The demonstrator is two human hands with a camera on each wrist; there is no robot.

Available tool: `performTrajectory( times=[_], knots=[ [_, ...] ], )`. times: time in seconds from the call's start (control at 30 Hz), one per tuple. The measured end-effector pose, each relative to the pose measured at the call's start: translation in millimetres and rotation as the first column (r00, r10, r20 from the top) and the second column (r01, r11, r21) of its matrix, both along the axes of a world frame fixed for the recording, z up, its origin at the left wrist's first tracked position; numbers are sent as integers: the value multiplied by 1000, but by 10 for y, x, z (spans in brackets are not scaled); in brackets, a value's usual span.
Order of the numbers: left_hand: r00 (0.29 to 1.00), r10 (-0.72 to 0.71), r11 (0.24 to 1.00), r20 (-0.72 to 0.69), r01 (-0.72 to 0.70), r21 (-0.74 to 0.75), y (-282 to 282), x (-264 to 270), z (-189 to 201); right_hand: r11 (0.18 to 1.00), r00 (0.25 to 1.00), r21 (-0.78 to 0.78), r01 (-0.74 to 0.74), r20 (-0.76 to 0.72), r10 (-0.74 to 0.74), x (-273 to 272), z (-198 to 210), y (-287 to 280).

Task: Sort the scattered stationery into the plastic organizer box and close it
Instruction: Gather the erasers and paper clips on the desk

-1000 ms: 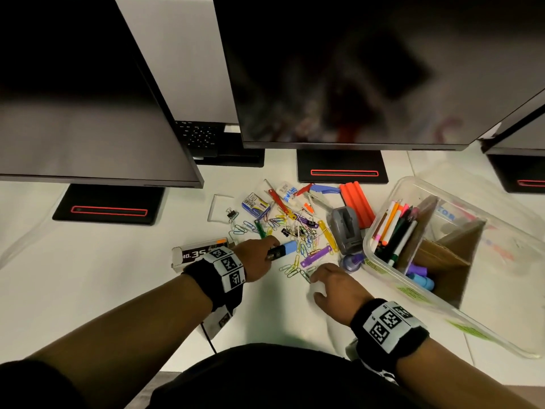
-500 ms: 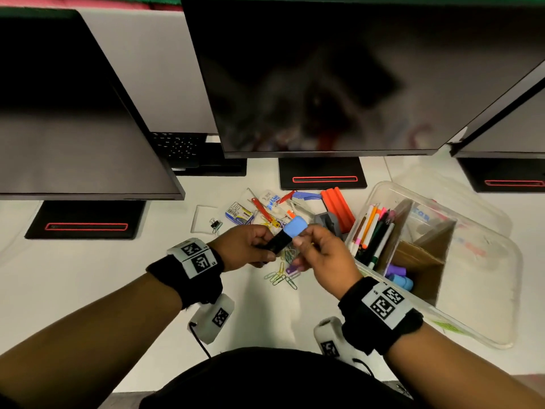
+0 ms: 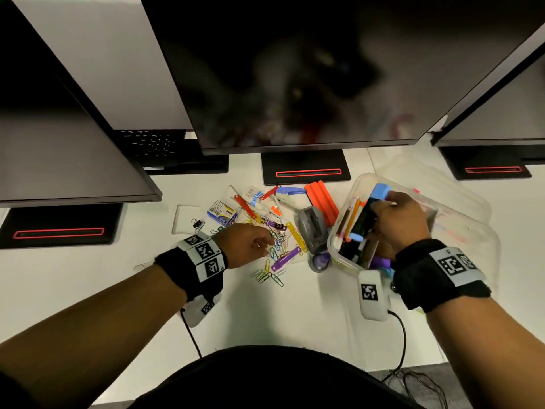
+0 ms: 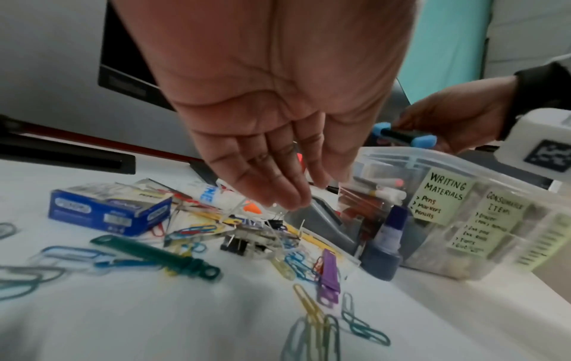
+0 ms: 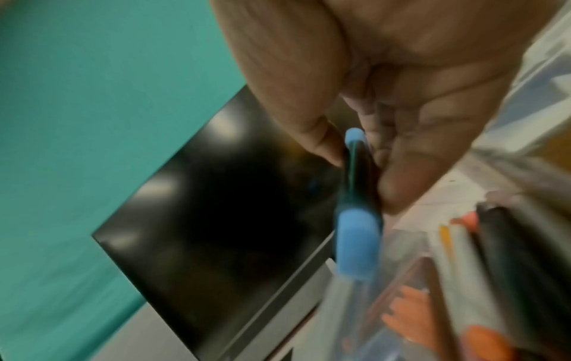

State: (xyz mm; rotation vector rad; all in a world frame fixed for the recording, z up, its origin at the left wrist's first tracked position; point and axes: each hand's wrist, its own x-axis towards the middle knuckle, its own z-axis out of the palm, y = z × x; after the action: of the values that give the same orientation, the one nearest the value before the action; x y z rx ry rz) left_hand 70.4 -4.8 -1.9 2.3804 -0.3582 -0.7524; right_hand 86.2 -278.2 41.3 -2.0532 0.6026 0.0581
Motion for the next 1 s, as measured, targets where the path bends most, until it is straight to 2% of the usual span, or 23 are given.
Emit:
performTrajectory(
  times=[0.07,0.13,0.23,0.37,0.47,0.5,0.57,0.63,0.7,0.77,0.87,0.9,1.0],
  knots=[
    [1000,-8,1000,17,8,-3,-60,25,4,999,995,-26,-33,-92,30,-26,-28,-1],
    [999,-13,1000,37,12,14,-85,78,-4,984,986,-135,-115,-136,97,-45,-1,44],
    [999,-16,995,51,11,100,-4,161,-67,951,977,-225,-212,-76,200,-49,121,207],
    [999,8,979,43,-17,201,177,195,-144,912,932,-192,-363,-87,353,-12,111,707],
    [998,8,978,58,-20,206,300,156,-188,941,931,17,-339,-139,338,60,-107,1169],
    [998,7,975,65,-21,221,352,135,-212,951,933,23,-310,-188,308,102,-207,1300],
    [998,20,964,64,-36,264,478,101,-251,940,914,-160,-301,-329,236,213,-367,1454],
    [998,53,949,33,-61,310,639,76,-276,879,909,-358,-316,-379,172,329,-462,1489],
    [995,99,933,24,-102,346,831,54,-288,793,848,-441,-420,-501,171,446,-598,1452],
    [984,172,918,37,-174,357,1032,2,-279,719,761,-454,-526,-629,159,507,-696,1413],
    [980,195,892,32,-190,411,1280,-119,-275,589,679,-483,-648,-717,158,482,-769,1435],
    [981,191,878,18,-179,444,1332,-162,-280,552,662,-489,-676,-732,162,470,-776,1445],
    [990,137,834,-43,-92,544,1405,-271,-331,519,641,-494,-698,-754,145,466,-740,1443]
  ],
)
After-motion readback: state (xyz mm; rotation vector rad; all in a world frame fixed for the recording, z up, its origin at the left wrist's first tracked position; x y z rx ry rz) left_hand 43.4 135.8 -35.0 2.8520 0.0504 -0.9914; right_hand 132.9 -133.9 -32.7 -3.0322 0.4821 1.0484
